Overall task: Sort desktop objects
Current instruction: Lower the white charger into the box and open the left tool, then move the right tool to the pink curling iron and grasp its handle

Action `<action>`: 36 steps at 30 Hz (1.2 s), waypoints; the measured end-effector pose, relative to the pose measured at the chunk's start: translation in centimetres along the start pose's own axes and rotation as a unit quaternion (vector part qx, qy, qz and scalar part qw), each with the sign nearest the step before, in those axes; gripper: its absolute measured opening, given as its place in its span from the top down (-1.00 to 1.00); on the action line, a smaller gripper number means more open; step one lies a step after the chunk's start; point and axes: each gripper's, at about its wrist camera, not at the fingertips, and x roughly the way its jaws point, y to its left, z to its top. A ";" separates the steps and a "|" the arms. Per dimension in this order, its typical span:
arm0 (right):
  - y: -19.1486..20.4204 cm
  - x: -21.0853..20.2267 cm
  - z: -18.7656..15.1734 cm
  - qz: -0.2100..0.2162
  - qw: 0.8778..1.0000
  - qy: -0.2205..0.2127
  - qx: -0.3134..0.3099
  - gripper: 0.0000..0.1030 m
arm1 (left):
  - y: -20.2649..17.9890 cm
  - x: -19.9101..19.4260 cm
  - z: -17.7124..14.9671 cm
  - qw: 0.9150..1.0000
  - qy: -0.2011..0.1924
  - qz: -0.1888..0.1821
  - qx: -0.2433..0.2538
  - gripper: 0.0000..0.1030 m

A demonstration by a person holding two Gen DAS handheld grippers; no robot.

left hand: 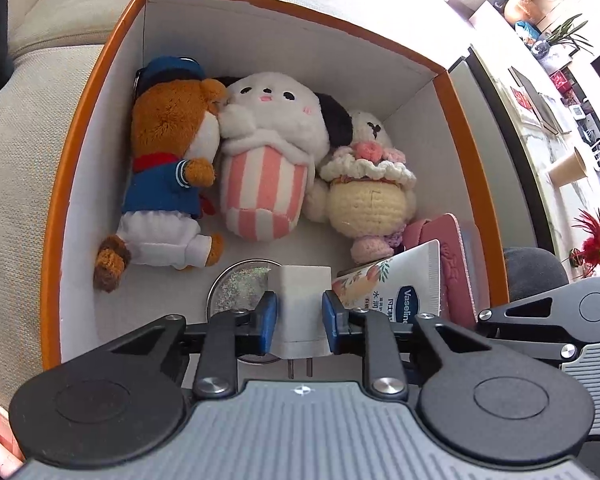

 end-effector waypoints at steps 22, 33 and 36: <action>5.5 -7.6 0.7 -0.017 0.991 -0.131 -0.016 0.50 | 5.0 -16.2 -4.2 0.987 -0.145 0.053 0.037 0.45; 13.9 -3.5 7.9 0.041 0.988 -0.138 -0.053 0.27 | 14.0 -15.0 -9.5 0.985 -0.088 0.143 -0.031 0.48; 15.6 0.4 10.1 0.055 0.994 -0.087 -0.042 0.28 | 14.4 -14.0 -10.3 0.986 -0.078 0.146 -0.019 0.57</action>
